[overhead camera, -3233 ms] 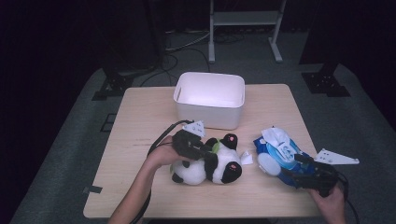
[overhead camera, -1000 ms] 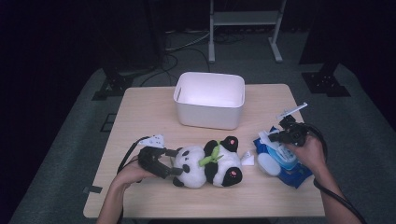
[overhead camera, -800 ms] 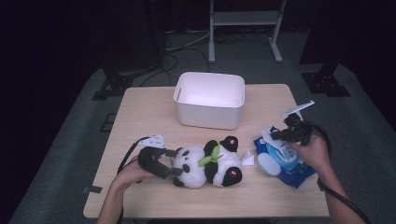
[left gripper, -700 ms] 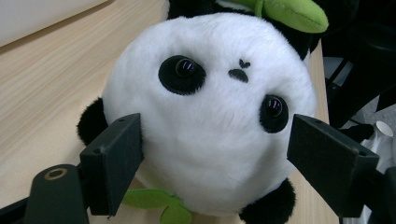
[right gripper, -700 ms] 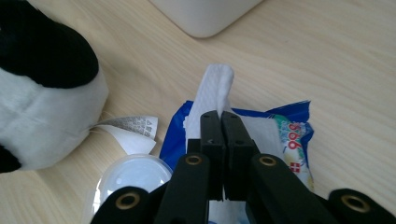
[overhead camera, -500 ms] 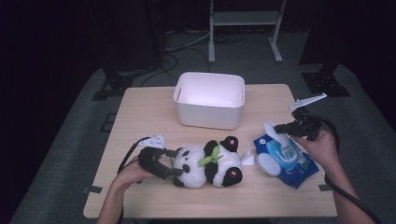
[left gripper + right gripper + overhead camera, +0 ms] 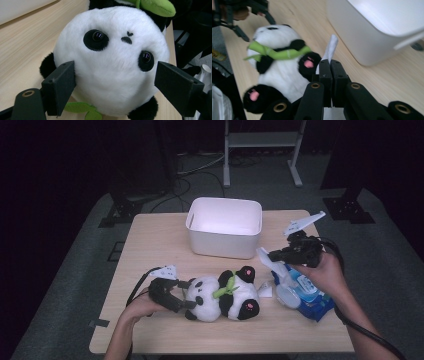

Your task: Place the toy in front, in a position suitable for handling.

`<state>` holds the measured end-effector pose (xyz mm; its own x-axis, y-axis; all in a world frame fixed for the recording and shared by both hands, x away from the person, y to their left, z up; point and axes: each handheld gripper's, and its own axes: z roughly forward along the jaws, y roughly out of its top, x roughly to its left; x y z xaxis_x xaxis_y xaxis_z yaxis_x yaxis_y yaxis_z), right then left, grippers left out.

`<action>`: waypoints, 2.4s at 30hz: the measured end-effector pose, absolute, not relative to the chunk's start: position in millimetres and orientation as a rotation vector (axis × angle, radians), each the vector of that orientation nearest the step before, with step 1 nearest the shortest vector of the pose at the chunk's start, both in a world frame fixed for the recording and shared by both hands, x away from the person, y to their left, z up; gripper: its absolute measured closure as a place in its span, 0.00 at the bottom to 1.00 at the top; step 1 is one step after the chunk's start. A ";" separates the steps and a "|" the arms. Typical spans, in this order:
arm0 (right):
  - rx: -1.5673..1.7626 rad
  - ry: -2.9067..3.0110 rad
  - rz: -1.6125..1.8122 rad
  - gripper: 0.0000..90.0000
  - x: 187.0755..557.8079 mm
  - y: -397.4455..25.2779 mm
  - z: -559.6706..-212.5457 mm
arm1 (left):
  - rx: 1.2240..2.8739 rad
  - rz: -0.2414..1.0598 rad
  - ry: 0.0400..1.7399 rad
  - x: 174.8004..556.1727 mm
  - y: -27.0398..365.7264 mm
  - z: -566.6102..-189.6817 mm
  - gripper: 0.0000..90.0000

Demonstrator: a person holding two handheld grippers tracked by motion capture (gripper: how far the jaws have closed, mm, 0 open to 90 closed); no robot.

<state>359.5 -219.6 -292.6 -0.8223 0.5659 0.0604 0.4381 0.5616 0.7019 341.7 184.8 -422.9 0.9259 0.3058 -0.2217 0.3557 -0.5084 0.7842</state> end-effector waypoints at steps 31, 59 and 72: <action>0.515 2.973 1.029 0.88 343.2 -105.9 -335.6 | 2.137 -0.062 0.457 340.3 184.1 -423.6 0.18; 0.539 2.975 0.923 0.84 305.3 -143.9 -375.3 | 2.140 -0.074 0.449 338.5 184.2 -422.1 0.10; 0.590 2.867 1.057 0.94 299.0 -158.1 -376.7 | 2.182 -0.060 0.417 335.5 182.1 -425.8 0.20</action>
